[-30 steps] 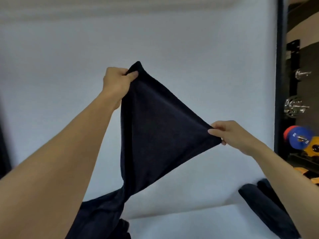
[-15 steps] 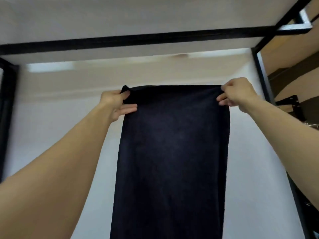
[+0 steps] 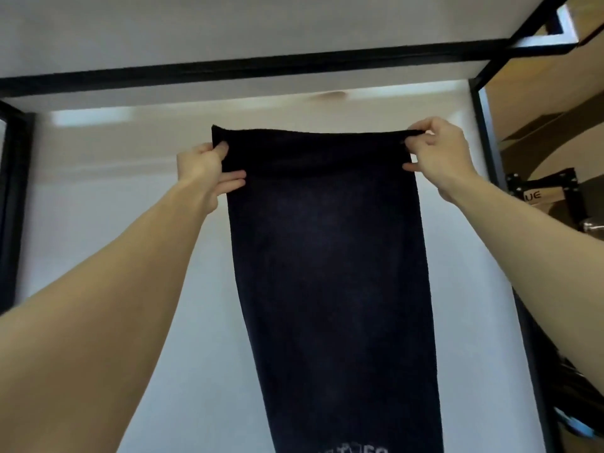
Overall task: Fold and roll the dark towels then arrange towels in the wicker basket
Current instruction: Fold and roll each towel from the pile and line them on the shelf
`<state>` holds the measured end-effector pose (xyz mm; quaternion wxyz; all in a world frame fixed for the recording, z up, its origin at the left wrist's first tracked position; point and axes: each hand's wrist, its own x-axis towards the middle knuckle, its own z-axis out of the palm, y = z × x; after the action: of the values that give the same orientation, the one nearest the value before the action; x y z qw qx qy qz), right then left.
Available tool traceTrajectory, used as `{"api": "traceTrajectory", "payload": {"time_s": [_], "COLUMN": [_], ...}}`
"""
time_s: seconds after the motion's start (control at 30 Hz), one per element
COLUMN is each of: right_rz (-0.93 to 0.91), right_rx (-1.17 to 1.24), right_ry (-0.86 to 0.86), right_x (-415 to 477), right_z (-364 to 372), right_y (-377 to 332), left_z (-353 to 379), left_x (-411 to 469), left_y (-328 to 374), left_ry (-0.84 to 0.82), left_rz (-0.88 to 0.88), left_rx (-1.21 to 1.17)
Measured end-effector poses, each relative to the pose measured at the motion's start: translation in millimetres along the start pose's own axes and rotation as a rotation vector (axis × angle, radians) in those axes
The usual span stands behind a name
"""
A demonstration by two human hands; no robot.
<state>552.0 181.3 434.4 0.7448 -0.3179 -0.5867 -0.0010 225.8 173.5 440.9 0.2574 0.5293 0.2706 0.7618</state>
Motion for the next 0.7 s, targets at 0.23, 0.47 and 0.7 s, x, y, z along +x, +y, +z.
{"api": "traceTrajectory", "payload": {"time_s": [0.23,0.47,0.7], "right_rz": [-0.020,-0.092,0.203], "right_rx": [-0.148,-0.340,-0.245], "right_ry": [-0.039,-0.105,-0.280], "right_x": [-67,-153,-239], "right_z": [-39,-78,-97], "right_y": [-37,-79,-103], "left_z": [-25,-83,-143], "left_x": [-65,-152,-242], "left_y": [16,26,17], "left_ry": [0.081,0.089,0.086], "left_rz": [-0.041,-0.047,-0.161], "left_rx": [0.175,0.245,0.286]}}
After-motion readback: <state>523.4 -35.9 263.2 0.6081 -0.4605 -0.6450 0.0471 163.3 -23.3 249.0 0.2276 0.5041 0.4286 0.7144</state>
